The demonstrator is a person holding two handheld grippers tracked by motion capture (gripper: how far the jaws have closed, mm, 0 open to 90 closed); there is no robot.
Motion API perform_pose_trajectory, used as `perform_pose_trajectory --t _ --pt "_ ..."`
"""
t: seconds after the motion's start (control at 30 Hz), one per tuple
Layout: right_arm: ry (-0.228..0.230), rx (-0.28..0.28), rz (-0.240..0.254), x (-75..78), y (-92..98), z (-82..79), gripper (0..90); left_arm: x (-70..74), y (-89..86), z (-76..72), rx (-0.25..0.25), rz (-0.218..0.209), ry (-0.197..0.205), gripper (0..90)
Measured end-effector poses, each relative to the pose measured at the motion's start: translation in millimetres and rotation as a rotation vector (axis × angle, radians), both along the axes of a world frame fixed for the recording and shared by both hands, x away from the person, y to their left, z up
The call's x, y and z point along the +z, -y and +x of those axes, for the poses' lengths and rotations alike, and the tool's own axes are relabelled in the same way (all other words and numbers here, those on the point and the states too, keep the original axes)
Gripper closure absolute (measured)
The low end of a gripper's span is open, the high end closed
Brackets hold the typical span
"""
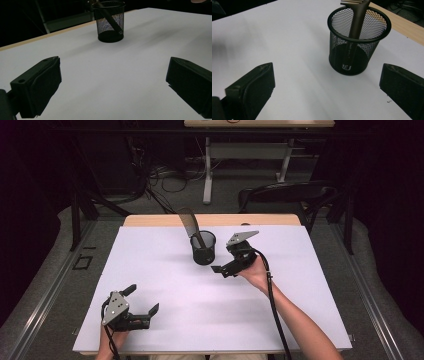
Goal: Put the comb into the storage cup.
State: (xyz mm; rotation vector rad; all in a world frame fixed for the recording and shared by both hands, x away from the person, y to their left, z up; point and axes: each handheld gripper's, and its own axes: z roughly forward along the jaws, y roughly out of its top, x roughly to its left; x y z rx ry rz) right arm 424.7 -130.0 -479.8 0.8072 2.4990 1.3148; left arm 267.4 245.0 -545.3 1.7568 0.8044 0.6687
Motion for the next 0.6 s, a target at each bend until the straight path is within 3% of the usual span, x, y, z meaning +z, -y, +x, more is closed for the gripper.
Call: perform_pose_trajectory --t 0.2,0.6 --pt "-0.017 0.011 -0.029 -3.5 6.7 -9.0 0.0 -0.1 0.0 -1.7 -0.004 0.005 -0.001 0.1" --pt "-0.045 0.021 -0.04 -6.4 21.2 -27.5 0.0 -0.2 -0.9 -1.8 -0.002 0.003 -0.004 0.1"
